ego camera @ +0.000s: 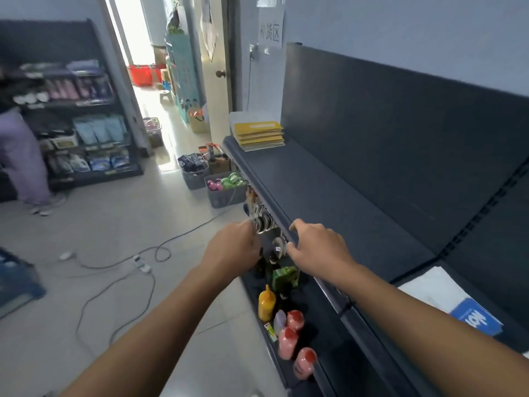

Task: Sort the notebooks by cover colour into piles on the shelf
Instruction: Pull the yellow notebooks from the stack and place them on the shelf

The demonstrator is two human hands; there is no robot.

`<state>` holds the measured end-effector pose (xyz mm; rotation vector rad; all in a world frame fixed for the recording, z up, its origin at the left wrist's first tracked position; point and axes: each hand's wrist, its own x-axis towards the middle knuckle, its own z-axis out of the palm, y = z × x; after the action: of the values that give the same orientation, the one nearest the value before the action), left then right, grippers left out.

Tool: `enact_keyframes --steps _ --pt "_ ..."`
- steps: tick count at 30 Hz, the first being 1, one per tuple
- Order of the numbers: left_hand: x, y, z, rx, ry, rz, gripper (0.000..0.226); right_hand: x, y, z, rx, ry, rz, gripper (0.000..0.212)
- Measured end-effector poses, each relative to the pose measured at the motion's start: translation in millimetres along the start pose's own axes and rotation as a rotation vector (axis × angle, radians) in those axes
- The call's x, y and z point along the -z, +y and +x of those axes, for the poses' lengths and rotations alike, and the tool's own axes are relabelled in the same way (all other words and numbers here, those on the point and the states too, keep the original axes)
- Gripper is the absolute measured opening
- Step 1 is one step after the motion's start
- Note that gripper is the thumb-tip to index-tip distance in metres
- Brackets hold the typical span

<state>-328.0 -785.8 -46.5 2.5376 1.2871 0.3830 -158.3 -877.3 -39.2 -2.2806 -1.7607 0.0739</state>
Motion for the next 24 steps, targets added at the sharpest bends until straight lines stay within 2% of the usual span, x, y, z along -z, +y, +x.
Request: enact_keyframes --steps 12,18,24 --pt "10.1 -63.5 165.6 -0.063 -0.077 0.072 0.024 -29.1 -9.9 165.5 -0.078 -0.01 0.05 0.024" --pt "12.7 -106.2 227.4 -0.058 -0.043 0.024 0.022 -41.9 -23.6 231.6 -0.065 -0.027 0.039 0.023" --pt "20.0 -160.6 301.8 -0.068 -0.011 -0.028 0.03 -56.9 -39.4 308.5 -0.091 -0.031 0.015 0.024"
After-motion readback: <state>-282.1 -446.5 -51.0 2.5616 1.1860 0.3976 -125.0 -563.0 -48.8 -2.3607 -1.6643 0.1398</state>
